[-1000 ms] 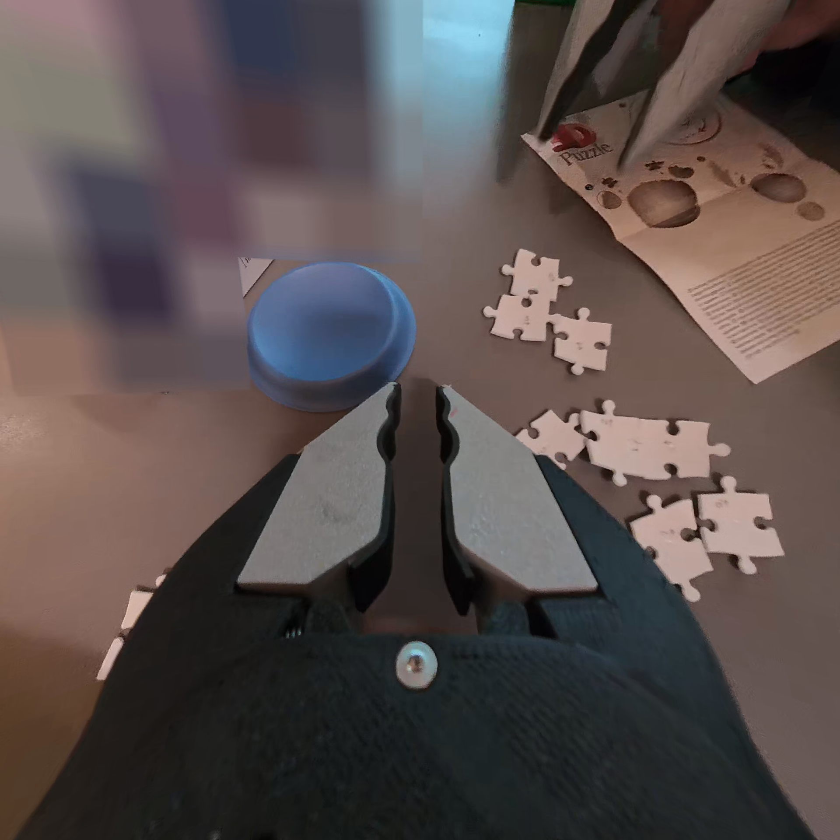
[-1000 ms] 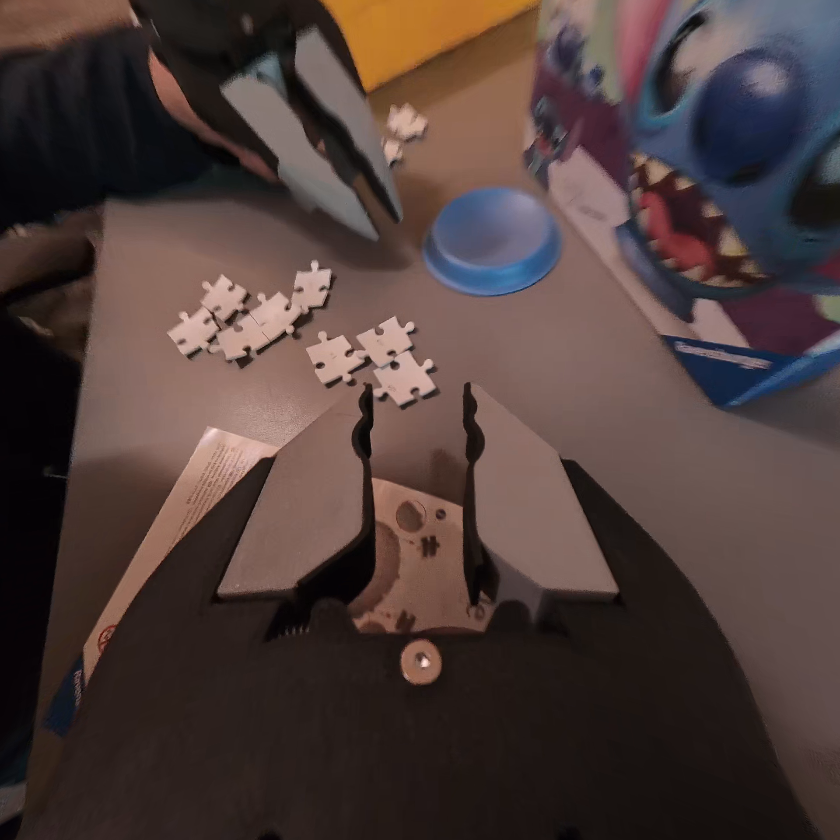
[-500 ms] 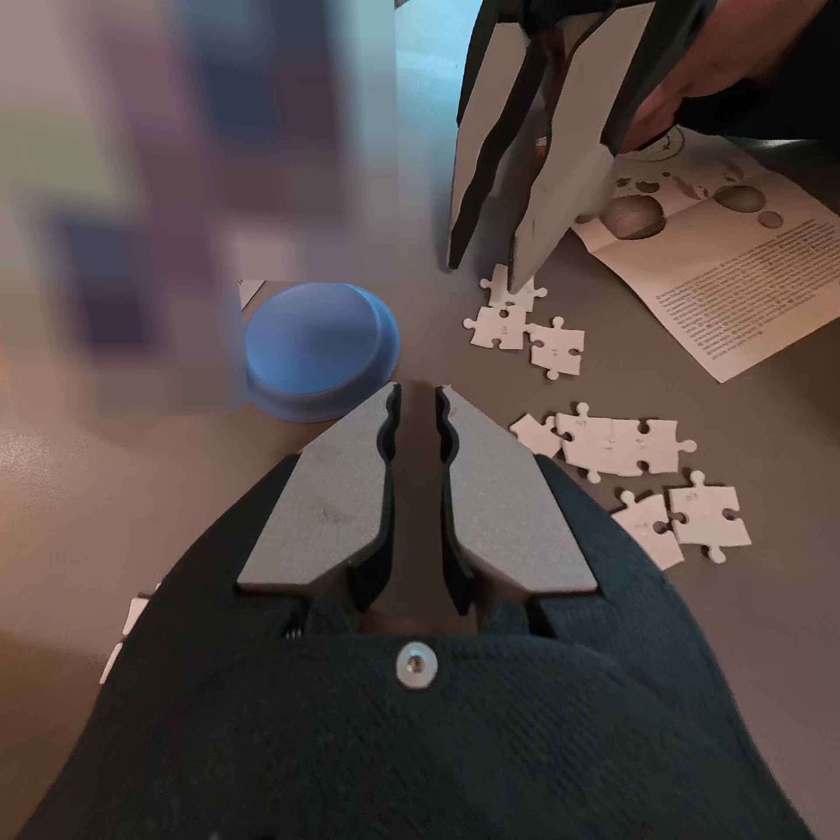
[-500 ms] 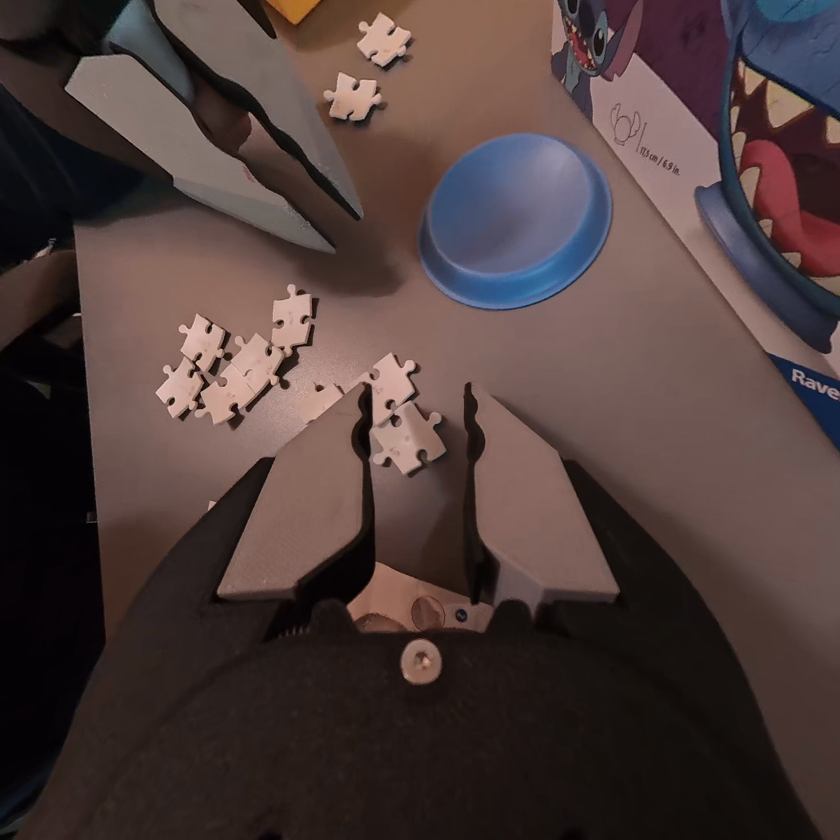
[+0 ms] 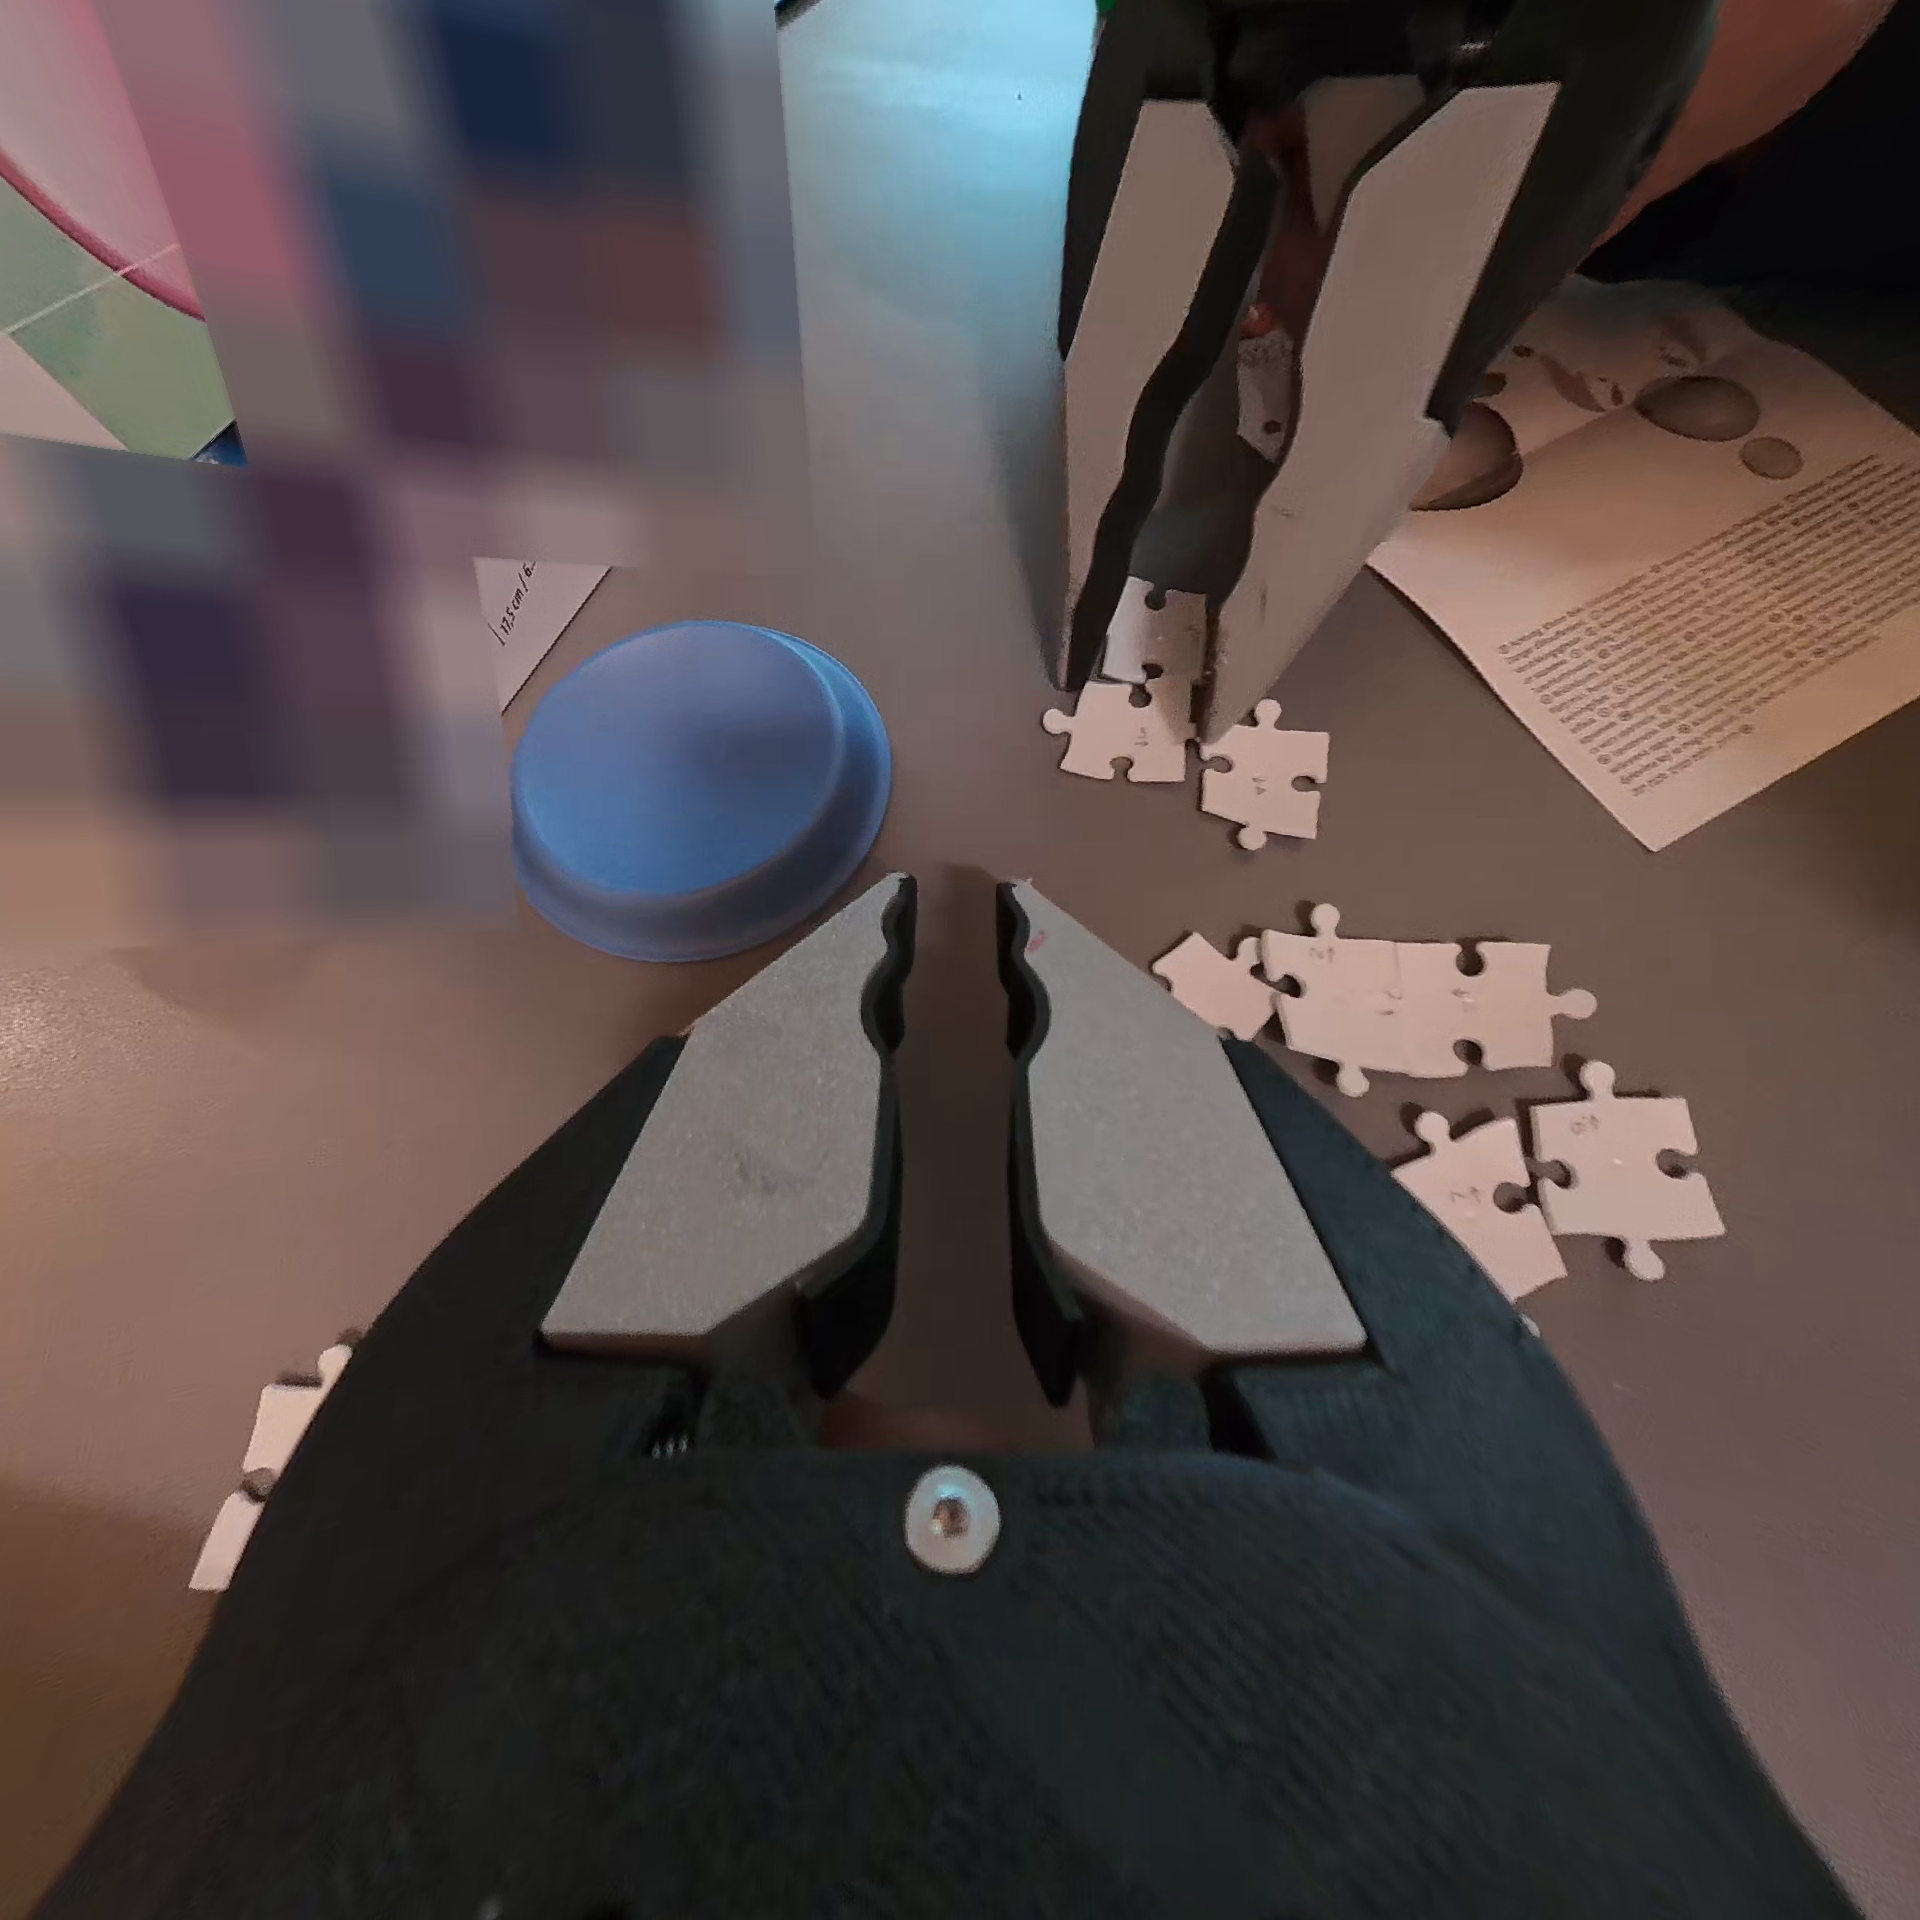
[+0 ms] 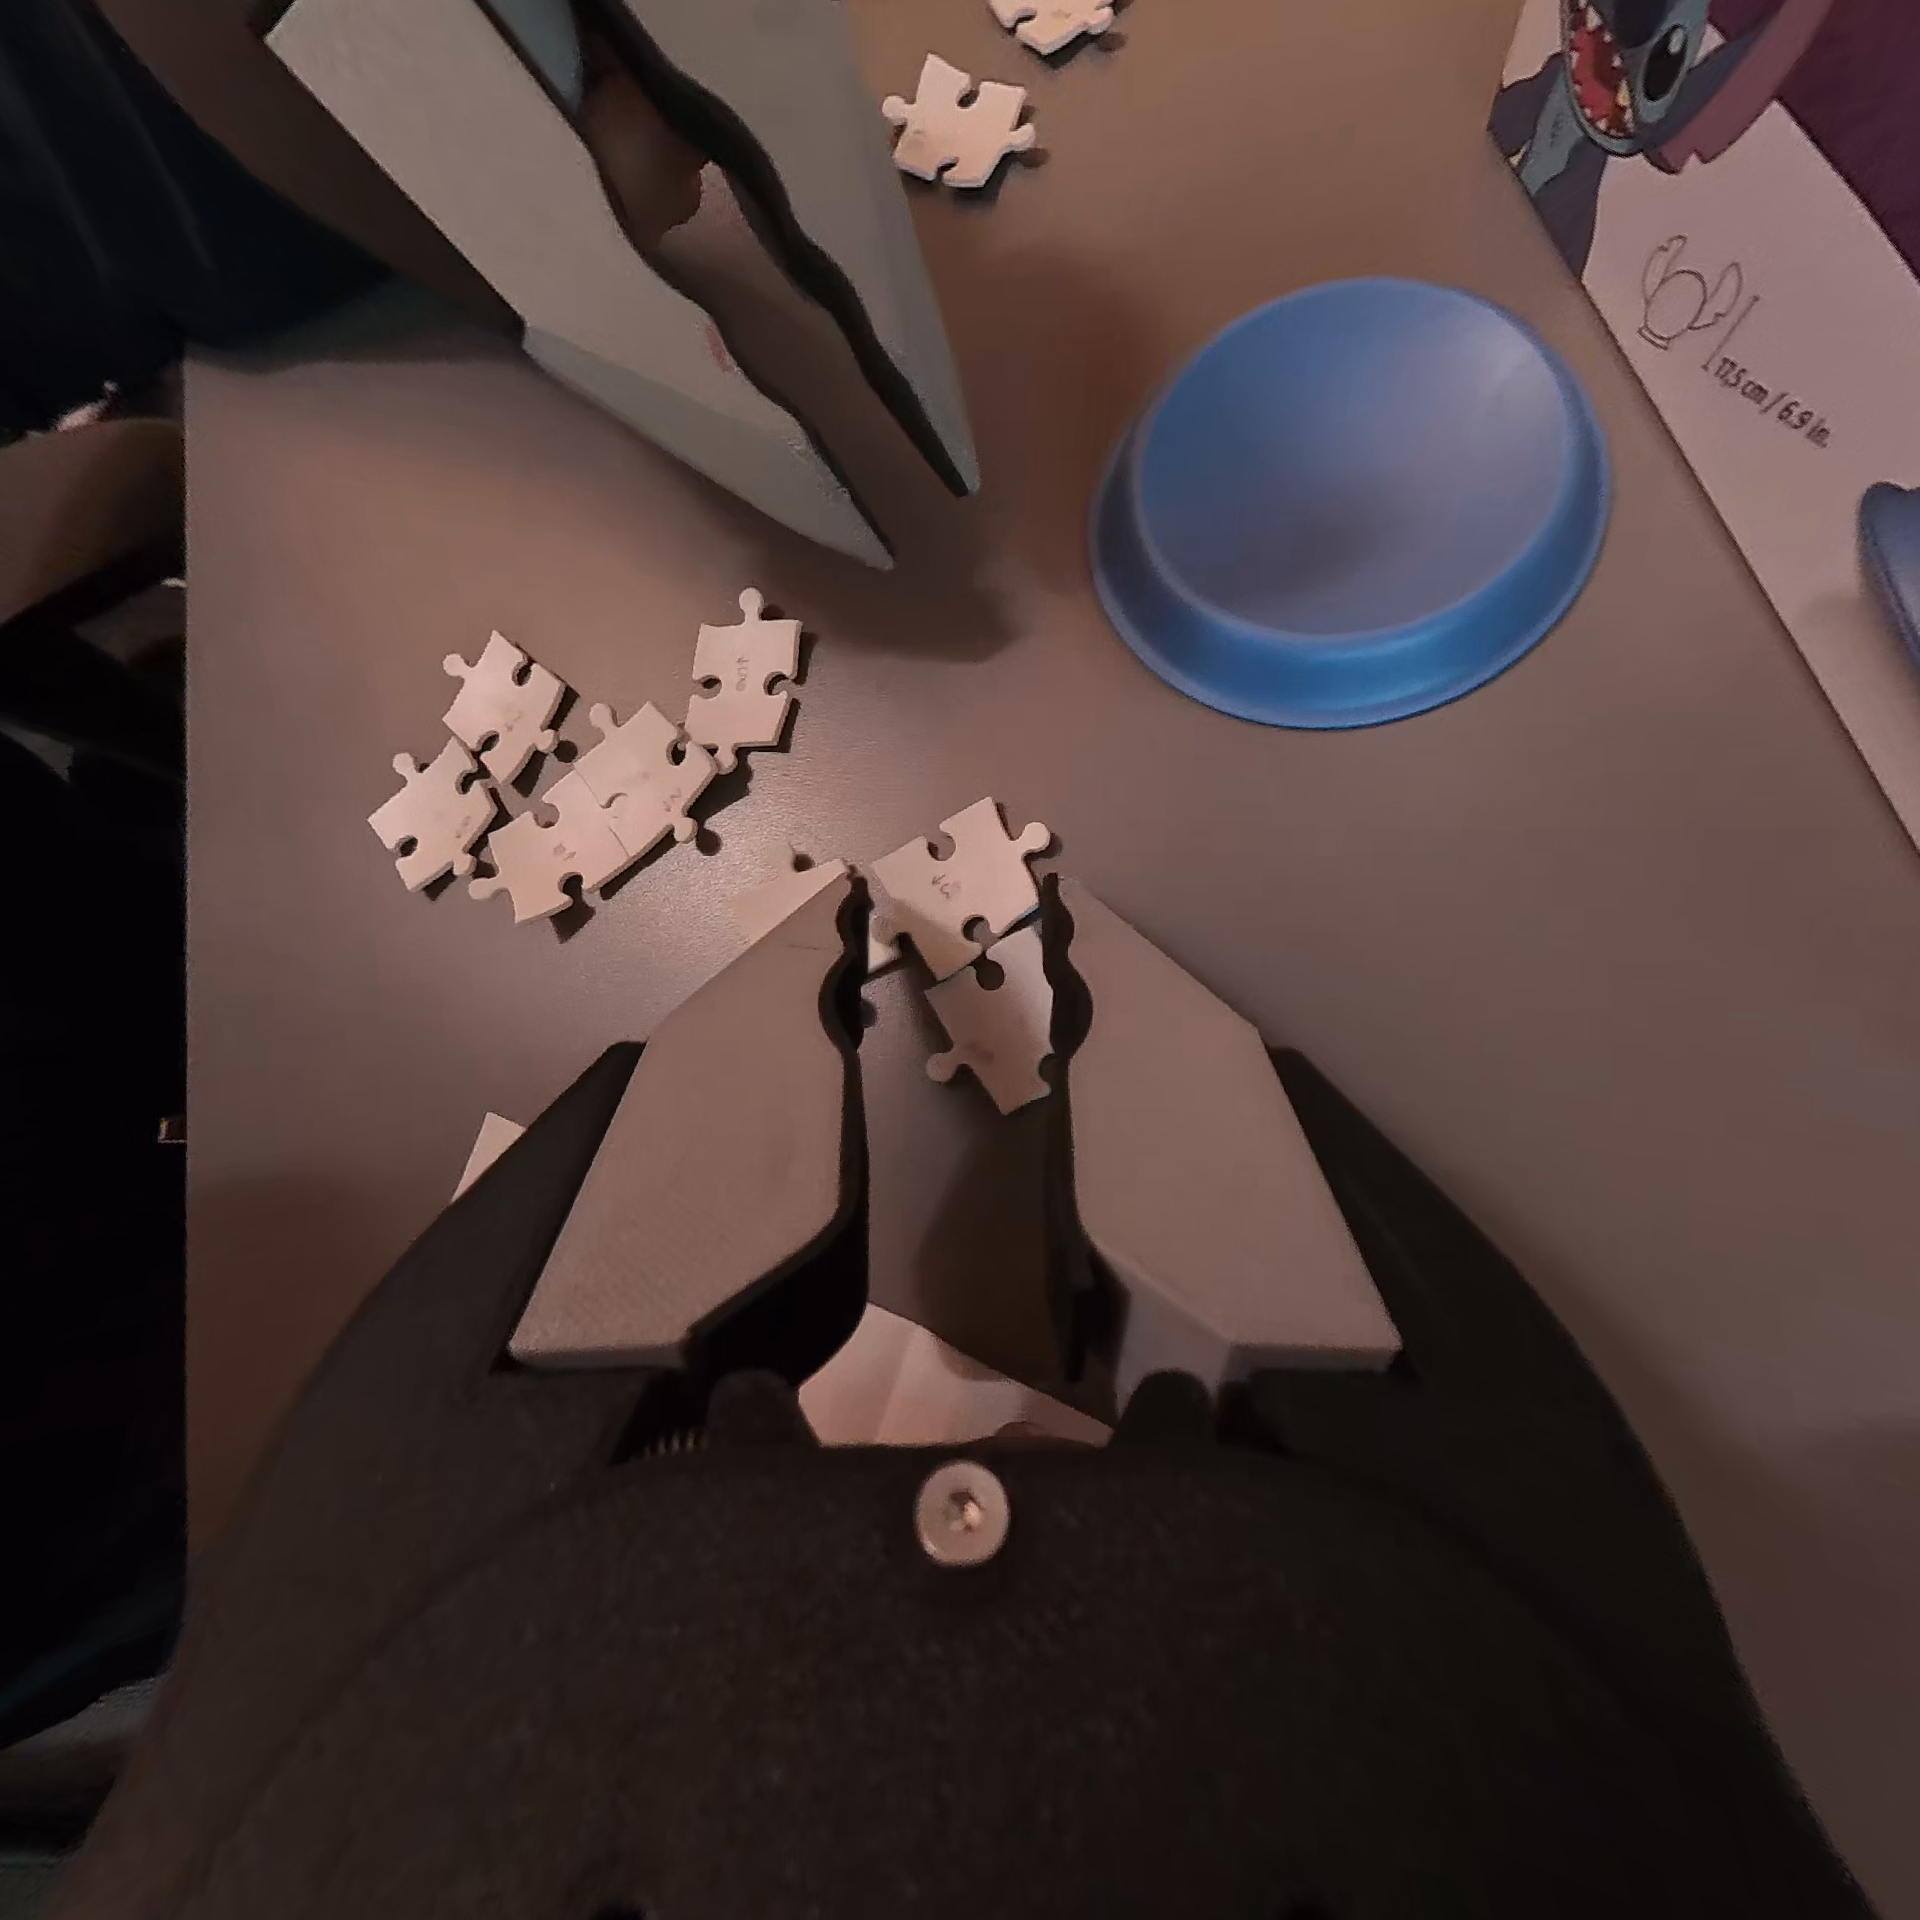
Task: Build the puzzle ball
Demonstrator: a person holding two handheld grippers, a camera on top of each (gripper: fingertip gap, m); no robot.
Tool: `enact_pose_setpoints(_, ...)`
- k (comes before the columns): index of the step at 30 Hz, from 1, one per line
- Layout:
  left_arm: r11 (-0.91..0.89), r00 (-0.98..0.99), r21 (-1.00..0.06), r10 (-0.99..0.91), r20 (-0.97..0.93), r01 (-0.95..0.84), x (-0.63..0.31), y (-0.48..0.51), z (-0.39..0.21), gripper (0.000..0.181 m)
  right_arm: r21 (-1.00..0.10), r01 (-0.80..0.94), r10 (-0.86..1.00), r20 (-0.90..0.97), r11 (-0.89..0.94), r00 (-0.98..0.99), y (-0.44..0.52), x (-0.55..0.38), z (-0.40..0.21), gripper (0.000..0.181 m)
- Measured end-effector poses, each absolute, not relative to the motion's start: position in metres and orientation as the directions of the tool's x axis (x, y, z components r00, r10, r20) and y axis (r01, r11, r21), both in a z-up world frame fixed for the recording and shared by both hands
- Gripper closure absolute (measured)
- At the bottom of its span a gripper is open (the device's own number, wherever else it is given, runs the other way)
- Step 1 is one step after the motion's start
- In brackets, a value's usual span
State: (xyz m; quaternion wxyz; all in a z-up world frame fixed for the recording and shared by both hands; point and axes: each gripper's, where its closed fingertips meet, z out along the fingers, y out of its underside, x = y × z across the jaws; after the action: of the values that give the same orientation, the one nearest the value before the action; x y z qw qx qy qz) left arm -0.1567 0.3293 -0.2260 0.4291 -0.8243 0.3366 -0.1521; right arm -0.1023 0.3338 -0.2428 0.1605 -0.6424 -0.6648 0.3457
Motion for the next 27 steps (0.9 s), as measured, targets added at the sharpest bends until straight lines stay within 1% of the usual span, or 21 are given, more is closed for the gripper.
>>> enact_pose_setpoints(2, -0.413, 0.726, -0.803, -0.687, -0.035, -0.430, -0.157, 0.329, -0.229, 0.168, -0.671, 0.740, 0.965, -0.220, -0.045, -0.142, 0.330, -0.103, -0.243, 0.151)
enact_pose_setpoints(4, -0.420, 0.725, -0.795, -0.688, -0.035, -0.437, -0.156, 0.329, -0.232, 0.167, -0.681, 0.731, 0.961, -0.233, -0.049, -0.152, 0.326, -0.105, -0.243, 0.156)
enact_pose_setpoints(6, -0.415, 0.725, -0.798, -0.688, -0.039, -0.437, -0.156, 0.329, -0.231, 0.167, -0.679, 0.732, 0.955, -0.248, -0.049, -0.165, 0.323, -0.106, -0.246, 0.179)
enact_pose_setpoints(9, -0.414, 0.726, -0.799, -0.686, -0.041, -0.436, -0.157, 0.329, -0.230, 0.167, -0.688, 0.724, 0.950, -0.254, -0.046, -0.181, 0.320, -0.107, -0.247, 0.181)
enact_pose_setpoints(12, -0.414, 0.724, -0.799, -0.689, -0.039, -0.437, -0.156, 0.329, -0.231, 0.167, -0.688, 0.725, 0.958, -0.221, -0.020, -0.182, 0.321, -0.107, -0.247, 0.181)
enact_pose_setpoints(13, -0.414, 0.722, -0.798, -0.690, -0.038, -0.437, -0.155, 0.329, -0.231, 0.167, -0.691, 0.723, 0.960, -0.213, -0.018, -0.180, 0.322, -0.107, -0.246, 0.180)
enact_pose_setpoints(16, -0.413, 0.716, -0.801, -0.698, -0.027, -0.434, -0.153, 0.327, -0.230, 0.167, -0.704, 0.709, 0.958, -0.233, -0.050, -0.164, 0.323, -0.108, -0.237, 0.150)
enact_pose_setpoints(18, -0.416, 0.715, -0.798, -0.699, -0.026, -0.436, -0.153, 0.327, -0.231, 0.167, -0.715, 0.697, 0.960, -0.230, -0.056, -0.160, 0.322, -0.109, -0.232, 0.138)
enact_pose_setpoints(21, -0.416, 0.714, -0.796, -0.699, -0.029, -0.439, -0.153, 0.327, -0.231, 0.167, -0.724, 0.688, 0.975, -0.179, -0.042, -0.129, 0.322, -0.113, -0.229, 0.135)
enact_pose_setpoints(23, -0.415, 0.715, -0.796, -0.699, -0.031, -0.441, -0.153, 0.327, -0.232, 0.167, -0.706, 0.707, 0.986, -0.142, -0.039, -0.088, 0.323, -0.115, -0.234, 0.135)
enact_pose_setpoints(27, -0.416, 0.716, -0.795, -0.697, -0.032, -0.442, -0.154, 0.327, -0.232, 0.167, -0.674, 0.738, 0.985, -0.147, -0.034, -0.089, 0.309, -0.116, -0.240, 0.133)
